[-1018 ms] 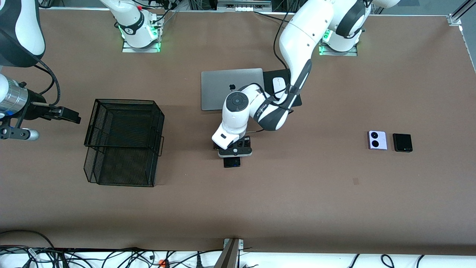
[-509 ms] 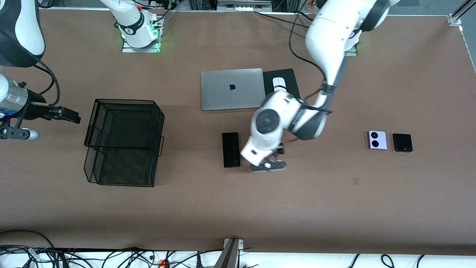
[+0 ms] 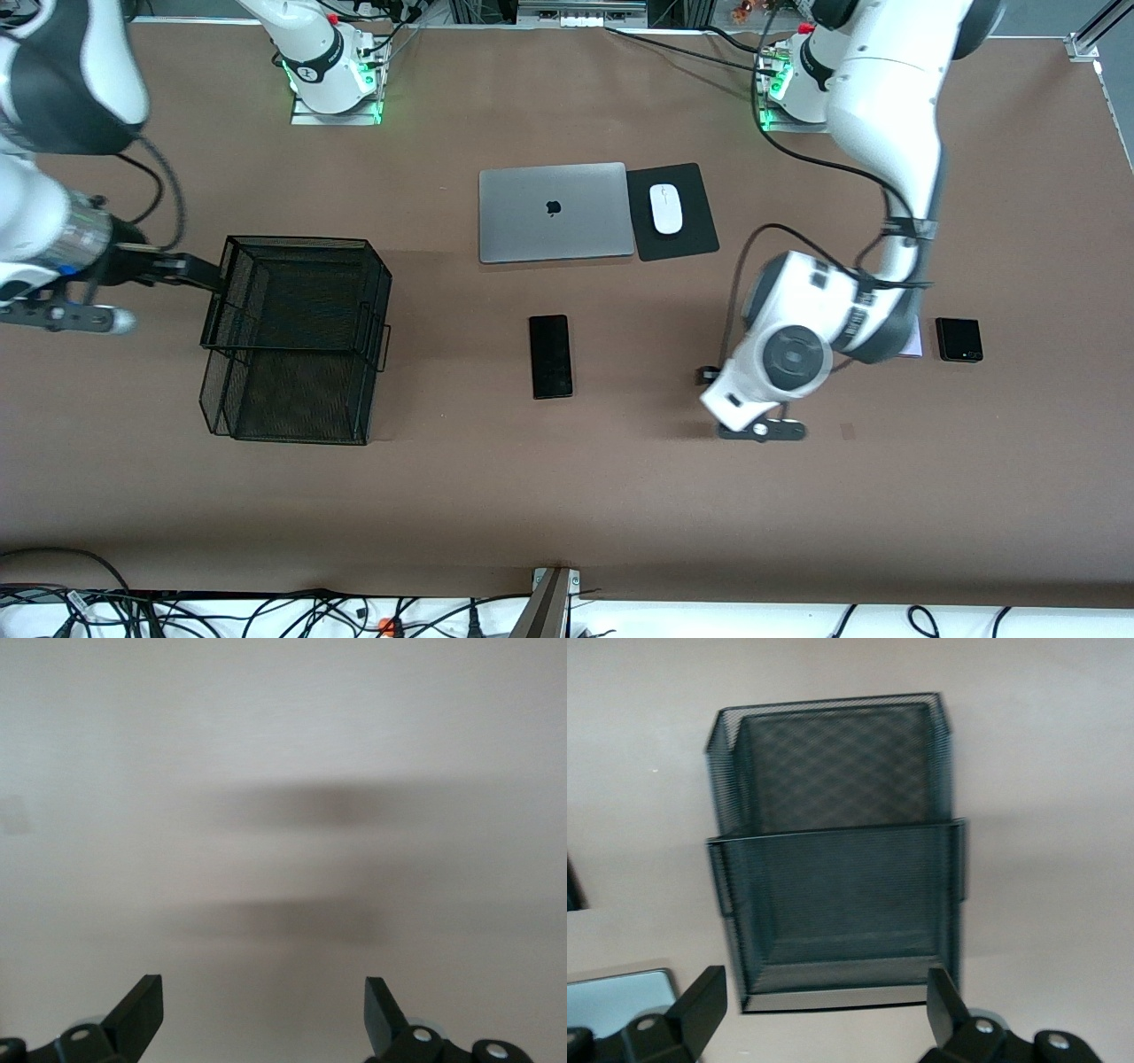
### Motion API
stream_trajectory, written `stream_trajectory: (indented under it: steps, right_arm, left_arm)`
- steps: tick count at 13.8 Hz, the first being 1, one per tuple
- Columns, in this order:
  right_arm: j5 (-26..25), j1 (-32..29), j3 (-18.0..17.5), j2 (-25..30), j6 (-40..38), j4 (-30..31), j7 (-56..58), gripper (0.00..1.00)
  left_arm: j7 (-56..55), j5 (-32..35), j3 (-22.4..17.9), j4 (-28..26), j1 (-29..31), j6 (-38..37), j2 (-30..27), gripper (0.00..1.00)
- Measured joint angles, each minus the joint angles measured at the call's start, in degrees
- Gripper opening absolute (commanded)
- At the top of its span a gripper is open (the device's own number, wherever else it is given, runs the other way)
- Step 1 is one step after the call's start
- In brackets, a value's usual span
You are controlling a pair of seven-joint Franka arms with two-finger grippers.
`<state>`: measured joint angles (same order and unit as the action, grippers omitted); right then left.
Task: Place phones with both arms
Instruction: 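Grasp the black phone with the right gripper while the left grasps the white phone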
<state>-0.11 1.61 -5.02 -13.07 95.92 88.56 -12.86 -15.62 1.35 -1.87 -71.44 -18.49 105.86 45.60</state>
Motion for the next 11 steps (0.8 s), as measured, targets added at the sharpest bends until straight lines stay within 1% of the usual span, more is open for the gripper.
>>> stream_trajectory:
  steps: [2, 3, 7, 9, 11]
  right_arm:
    - [0.4, 4.8, -0.2, -2.1, 1.0, 0.0, -2.2, 1.00]
    - [0.4, 7.3, -0.2, -3.7, 3.1, 0.1, -2.8, 1.00]
    - [0.4, 15.7, -0.3, -11.9, 17.0, 0.1, -5.8, 1.00]
    - [0.2, 20.1, -0.2, -15.7, 21.7, -0.1, -11.7, 1.00]
    - [-1.8, 25.2, -0.2, -19.7, 23.5, -1.6, -18.1, 1.00]
  left_arm:
    - [6.1, 1.1, -0.2, -2.9, 3.6, -0.1, -1.9, 1.00]
    - [9.6, 1.4, -0.3, -4.7, 5.6, -0.1, -3.2, 1.00]
    - [22.2, 1.5, -0.3, -12.2, 12.4, 1.7, -8.5, 1.00]
    - [25.1, 1.5, -0.3, -17.2, 14.5, 6.1, -10.8, 1.00]
    - [26.6, 1.5, -0.3, -24.0, 16.2, 14.0, -13.0, 1.00]
